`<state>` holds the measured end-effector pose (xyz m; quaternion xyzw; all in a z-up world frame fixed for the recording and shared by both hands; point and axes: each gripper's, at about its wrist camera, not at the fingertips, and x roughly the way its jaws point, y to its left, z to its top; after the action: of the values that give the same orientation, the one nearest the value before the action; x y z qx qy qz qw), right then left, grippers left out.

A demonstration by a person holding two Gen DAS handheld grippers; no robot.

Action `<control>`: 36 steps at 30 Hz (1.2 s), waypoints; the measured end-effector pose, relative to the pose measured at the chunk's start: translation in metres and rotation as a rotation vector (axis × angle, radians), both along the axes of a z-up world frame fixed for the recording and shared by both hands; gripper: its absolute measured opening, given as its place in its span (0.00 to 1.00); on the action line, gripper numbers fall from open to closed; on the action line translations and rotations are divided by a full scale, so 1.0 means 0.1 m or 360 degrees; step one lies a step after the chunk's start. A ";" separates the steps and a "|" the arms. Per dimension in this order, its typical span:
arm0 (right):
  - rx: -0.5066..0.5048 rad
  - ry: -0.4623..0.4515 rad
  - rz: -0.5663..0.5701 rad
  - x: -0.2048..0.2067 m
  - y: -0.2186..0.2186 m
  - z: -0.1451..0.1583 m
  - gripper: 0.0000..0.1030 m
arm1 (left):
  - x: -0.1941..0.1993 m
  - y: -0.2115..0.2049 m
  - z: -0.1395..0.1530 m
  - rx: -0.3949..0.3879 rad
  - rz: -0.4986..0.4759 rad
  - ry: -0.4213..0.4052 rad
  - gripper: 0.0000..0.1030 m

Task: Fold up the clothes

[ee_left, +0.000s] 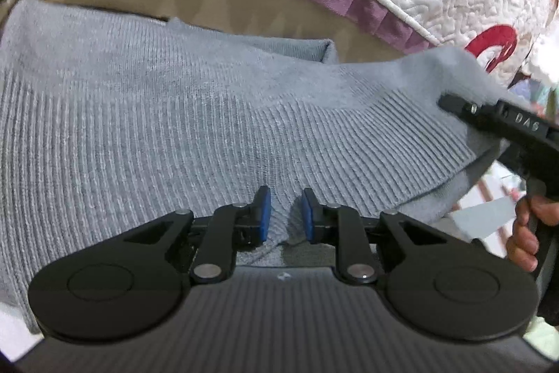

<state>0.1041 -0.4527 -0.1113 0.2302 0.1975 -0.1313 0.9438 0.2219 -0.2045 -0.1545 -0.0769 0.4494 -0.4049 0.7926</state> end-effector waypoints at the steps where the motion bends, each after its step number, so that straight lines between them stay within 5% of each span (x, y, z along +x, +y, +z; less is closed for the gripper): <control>1: -0.0120 -0.0001 0.0064 0.06 0.14 0.10 0.32 | 0.05 0.04 0.00 -0.0047 -0.0019 0.0047 0.25; 2: -0.0240 -0.0002 0.0128 0.12 0.28 0.20 0.32 | 0.08 0.09 -0.04 -0.0113 -0.0045 0.0085 0.32; 5: -0.0521 0.0034 0.0318 0.30 0.70 0.35 0.32 | 0.13 0.35 0.02 -0.0139 -0.0029 0.0142 0.28; 9: -0.0725 0.0164 0.0568 0.55 1.24 0.22 0.32 | 0.12 0.97 0.42 -0.0154 0.0141 -0.0033 0.41; 12: -0.0877 0.0262 0.0756 0.74 1.64 0.12 0.32 | 0.22 1.29 0.21 -0.0105 0.0237 0.0085 0.39; 13: -0.0921 0.0301 0.0818 0.80 1.76 0.08 0.32 | 0.26 1.37 0.10 -0.0096 0.0251 0.0141 0.32; 16: -0.0823 0.0347 0.0854 0.86 1.75 0.01 0.34 | 0.32 1.43 -0.01 -0.0092 0.0221 0.0130 0.18; 28: -0.0250 0.0250 0.0771 0.92 1.44 0.24 0.34 | 0.29 1.35 0.27 0.0001 0.0174 0.0040 0.28; 32: -0.0059 0.0217 0.0740 0.93 1.34 0.32 0.33 | 0.33 1.48 0.36 -0.0144 0.0247 0.0086 0.29; 34: 0.0008 0.0190 0.0740 0.96 1.36 0.37 0.33 | 0.37 1.62 0.36 -0.0373 0.0295 0.0191 0.29; 36: -0.0088 0.0195 0.0791 0.99 1.53 0.41 0.33 | 0.41 1.77 0.28 -0.0650 0.0369 0.0386 0.29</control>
<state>0.2029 -0.2996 -0.0704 0.1402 0.3011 0.0856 0.9393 0.2631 -0.0278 -0.1268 -0.3342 0.4383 -0.3814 0.7421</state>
